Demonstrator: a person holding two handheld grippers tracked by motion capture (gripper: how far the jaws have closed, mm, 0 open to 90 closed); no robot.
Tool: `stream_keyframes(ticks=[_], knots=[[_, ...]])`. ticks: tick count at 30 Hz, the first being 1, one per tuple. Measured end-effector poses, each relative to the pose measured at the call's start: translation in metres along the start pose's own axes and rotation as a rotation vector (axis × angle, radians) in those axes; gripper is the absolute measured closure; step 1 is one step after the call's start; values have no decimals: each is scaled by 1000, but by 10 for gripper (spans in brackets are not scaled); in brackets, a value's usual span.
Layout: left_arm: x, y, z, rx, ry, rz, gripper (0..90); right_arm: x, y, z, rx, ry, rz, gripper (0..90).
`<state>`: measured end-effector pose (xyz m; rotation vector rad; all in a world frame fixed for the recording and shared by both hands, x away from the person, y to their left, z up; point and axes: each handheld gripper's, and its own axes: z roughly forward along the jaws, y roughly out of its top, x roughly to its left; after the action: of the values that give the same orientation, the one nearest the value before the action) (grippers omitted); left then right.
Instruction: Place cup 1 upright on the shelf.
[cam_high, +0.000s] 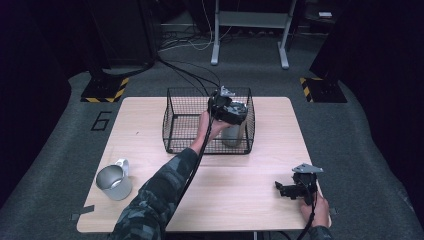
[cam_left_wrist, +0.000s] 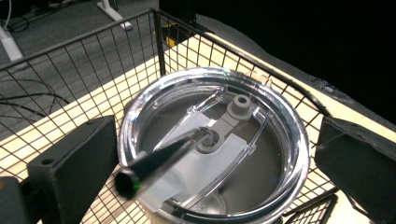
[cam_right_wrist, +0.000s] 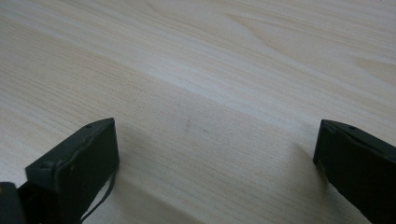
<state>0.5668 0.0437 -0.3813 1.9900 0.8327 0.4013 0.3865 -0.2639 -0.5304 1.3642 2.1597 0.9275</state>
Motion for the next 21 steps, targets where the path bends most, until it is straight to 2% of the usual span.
stream_keyframes(ticks=[9,21], knots=[[-3,5,-20,-34,0,11,7,0,0,0,4,0,1,0],[-4,0,-51,-24,10,30,5,0,0,0,0,-1,-2,0]])
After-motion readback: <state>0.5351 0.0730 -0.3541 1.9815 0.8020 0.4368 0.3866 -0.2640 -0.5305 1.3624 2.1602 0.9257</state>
